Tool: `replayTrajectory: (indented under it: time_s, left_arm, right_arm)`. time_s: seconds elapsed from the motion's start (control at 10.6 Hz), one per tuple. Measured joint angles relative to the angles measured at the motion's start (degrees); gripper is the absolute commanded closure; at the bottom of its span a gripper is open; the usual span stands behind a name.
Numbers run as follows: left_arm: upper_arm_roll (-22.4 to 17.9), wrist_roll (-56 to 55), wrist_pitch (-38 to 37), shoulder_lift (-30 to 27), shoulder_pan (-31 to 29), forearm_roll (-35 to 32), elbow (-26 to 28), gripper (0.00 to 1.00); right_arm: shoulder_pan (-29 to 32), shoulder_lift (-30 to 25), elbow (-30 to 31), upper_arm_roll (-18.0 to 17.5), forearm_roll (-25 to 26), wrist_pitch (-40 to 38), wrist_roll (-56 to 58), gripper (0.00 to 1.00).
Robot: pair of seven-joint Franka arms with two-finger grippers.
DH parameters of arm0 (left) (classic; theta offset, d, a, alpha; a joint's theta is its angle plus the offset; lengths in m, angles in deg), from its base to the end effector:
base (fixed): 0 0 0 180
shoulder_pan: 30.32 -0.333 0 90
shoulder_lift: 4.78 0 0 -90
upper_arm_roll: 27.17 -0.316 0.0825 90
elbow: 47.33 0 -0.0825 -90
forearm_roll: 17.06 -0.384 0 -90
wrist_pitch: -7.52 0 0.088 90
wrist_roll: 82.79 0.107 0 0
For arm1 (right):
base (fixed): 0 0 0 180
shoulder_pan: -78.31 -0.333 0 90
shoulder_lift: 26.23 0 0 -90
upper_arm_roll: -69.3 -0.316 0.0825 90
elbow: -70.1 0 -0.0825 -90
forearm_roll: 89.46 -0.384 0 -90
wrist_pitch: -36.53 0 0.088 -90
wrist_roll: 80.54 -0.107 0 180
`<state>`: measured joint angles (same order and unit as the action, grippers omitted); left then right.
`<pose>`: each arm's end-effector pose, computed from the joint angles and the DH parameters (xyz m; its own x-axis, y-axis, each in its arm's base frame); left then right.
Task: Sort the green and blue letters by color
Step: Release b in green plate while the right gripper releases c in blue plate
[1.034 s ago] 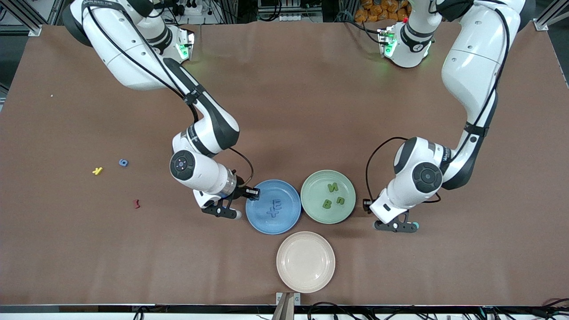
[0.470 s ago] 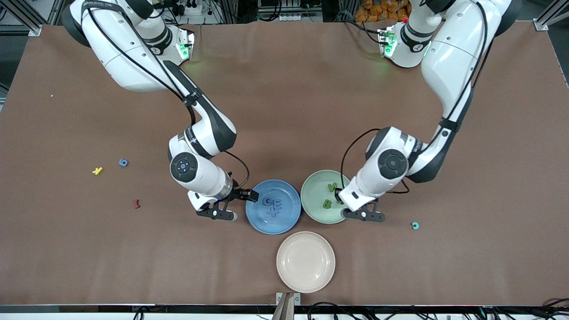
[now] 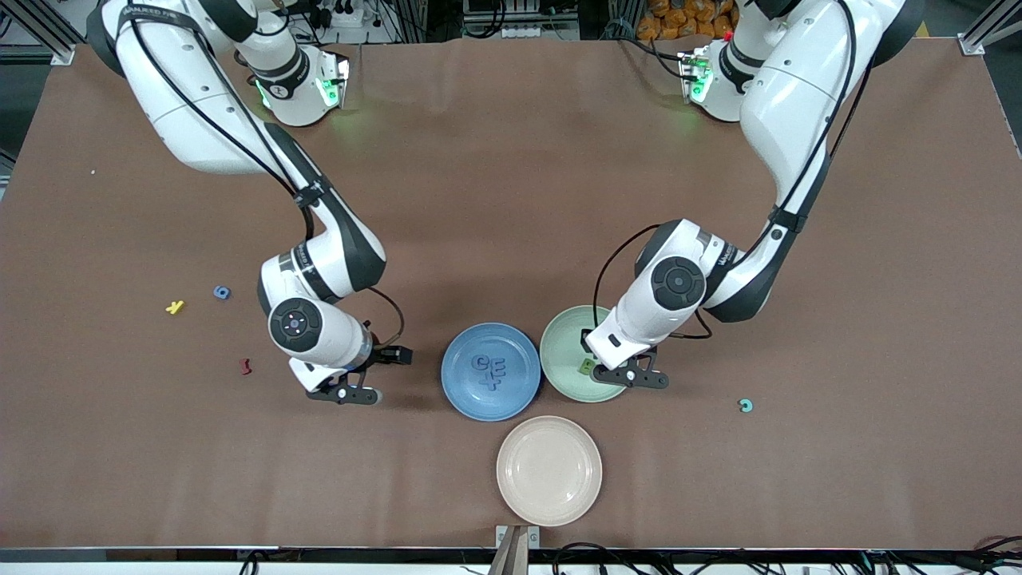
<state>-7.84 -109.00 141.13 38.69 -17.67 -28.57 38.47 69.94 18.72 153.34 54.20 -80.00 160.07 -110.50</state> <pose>0.6396 -0.3431 0.2490 0.9889 -0.1254 0.0792 -0.1341 -0.9841 0.1162 0.6717 0.2478 0.2256 0.9937 -0.0861 -0.0711 -0.0877 -0.9959 -0.0200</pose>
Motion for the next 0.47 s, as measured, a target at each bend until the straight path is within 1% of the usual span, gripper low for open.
replayTrajectory:
  time_s: [0.09,0.19,0.38,0.47]
  left_arm:
    - [0.0,0.0,0.0,0.0,0.0,0.0,-0.2,0.00]
    - [-0.1,0.0,0.0,-0.2,-0.1,0.0,-0.5,0.00]
    - [-0.1,0.0,0.1,-1.4,-0.1,0.0,-0.8,0.00]
    - [-0.3,0.0,0.0,-2.5,-0.3,0.0,-1.0,0.00]
  right_arm:
    - [1.3,-1.1,2.0,0.0,3.6,-0.1,1.2,0.00]
    - [3.0,-2.5,4.2,0.1,5.8,-0.1,3.0,0.00]
    - [7.9,-6.4,9.4,0.1,6.6,0.9,10.4,0.00]
    - [11.0,-8.7,13.1,0.1,6.7,2.9,15.4,0.00]
